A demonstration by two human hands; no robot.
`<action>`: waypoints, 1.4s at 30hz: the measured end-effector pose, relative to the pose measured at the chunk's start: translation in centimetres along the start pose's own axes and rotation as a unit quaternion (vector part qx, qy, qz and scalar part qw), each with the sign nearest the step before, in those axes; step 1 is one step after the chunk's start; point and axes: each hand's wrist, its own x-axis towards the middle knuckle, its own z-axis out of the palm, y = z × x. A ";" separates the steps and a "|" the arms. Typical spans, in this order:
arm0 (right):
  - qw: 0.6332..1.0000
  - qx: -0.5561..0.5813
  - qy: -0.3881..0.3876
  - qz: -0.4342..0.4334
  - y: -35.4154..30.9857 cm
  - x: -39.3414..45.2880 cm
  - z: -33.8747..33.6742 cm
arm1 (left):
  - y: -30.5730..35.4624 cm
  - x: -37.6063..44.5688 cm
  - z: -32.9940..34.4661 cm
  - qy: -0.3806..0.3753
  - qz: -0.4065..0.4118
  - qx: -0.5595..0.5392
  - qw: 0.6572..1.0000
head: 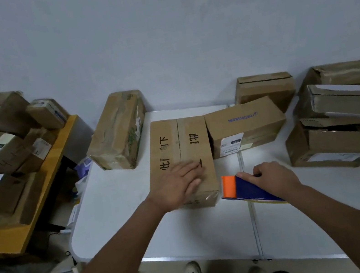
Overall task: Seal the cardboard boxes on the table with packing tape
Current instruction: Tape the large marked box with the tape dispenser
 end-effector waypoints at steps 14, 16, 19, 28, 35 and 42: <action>0.999 0.014 -0.010 -0.042 1.3 -0.7 -1.9 | 0.1 2.9 4.6 -0.038 -0.017 0.099 0.994; 0.999 0.000 -0.010 -0.048 1.5 -0.6 -2.1 | 0.0 2.9 4.8 -0.031 -0.013 0.107 0.994; 0.999 0.001 -0.007 -0.043 2.3 -0.5 -2.0 | 0.1 2.9 4.8 -0.026 -0.009 0.119 0.993; 0.999 0.025 -0.018 -0.028 4.1 -0.7 -1.2 | 0.2 3.0 4.6 -0.026 -0.013 0.102 0.994; 0.991 0.089 -0.102 -0.012 4.6 -0.3 -1.4 | 0.1 2.9 4.7 -0.016 -0.006 0.118 0.993; 0.993 0.064 -0.095 -0.013 3.2 -1.2 -1.6 | -0.2 3.2 5.2 -0.012 -0.005 0.131 0.991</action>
